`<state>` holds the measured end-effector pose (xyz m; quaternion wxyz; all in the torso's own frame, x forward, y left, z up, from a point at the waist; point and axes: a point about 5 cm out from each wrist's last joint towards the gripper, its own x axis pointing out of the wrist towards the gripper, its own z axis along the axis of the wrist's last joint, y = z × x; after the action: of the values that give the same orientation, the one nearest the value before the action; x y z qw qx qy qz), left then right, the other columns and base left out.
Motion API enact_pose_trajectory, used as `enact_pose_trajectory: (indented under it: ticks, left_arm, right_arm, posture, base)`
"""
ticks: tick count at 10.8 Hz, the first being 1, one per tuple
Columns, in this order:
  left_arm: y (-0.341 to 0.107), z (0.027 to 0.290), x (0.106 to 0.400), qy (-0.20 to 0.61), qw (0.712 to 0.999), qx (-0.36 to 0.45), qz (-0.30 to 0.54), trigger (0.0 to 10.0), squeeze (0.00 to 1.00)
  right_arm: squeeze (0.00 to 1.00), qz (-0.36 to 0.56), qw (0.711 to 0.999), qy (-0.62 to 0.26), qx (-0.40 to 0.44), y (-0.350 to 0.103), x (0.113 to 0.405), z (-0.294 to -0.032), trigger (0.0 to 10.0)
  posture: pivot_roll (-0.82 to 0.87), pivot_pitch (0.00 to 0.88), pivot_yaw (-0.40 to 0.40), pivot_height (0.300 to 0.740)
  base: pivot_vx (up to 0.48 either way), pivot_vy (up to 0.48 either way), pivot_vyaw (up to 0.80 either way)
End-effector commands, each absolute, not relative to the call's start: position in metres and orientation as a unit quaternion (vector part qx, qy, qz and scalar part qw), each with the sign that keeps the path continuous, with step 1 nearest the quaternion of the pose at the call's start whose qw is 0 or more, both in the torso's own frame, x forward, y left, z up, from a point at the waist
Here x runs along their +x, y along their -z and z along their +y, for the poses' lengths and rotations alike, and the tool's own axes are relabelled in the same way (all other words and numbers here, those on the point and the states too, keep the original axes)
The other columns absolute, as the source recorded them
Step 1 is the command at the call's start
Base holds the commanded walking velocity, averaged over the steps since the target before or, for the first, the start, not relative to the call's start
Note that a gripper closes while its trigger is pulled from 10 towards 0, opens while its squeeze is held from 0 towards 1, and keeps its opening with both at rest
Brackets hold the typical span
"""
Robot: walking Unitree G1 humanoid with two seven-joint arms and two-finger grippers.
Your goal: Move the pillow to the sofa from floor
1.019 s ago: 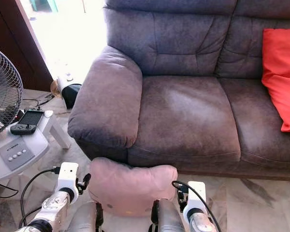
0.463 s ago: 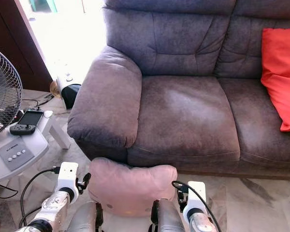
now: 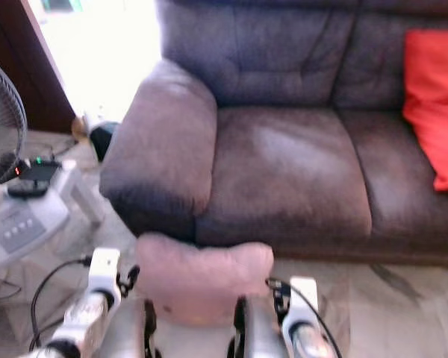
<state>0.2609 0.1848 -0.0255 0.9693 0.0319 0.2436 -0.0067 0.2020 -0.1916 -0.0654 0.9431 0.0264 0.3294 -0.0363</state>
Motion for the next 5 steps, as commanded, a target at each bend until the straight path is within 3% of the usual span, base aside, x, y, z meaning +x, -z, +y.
enact_pose_trajectory:
  ticks: [1, 5]
  left_arm:
    - [0.024, 0.186, 0.261, -0.003, 0.972, 0.025, 0.232, 10.0, 0.00]
    - [0.006, 0.196, 0.271, -0.029, 0.987, 0.020, 0.157, 10.0, 0.00]
  right_arm:
    - [0.00, 0.320, 0.946, 0.046, 0.029, 0.065, 0.200, -0.194, 10.0]
    - [0.00, 0.248, 0.967, 0.048, 0.026, 0.054, 0.205, -0.194, 10.0]
  posture:
    - [0.11, 0.092, -0.043, 0.569]
    - [0.11, 0.093, -0.043, 0.569]
  base:
    - [0.000, 0.000, 0.00]
    - [0.000, 0.000, 0.00]
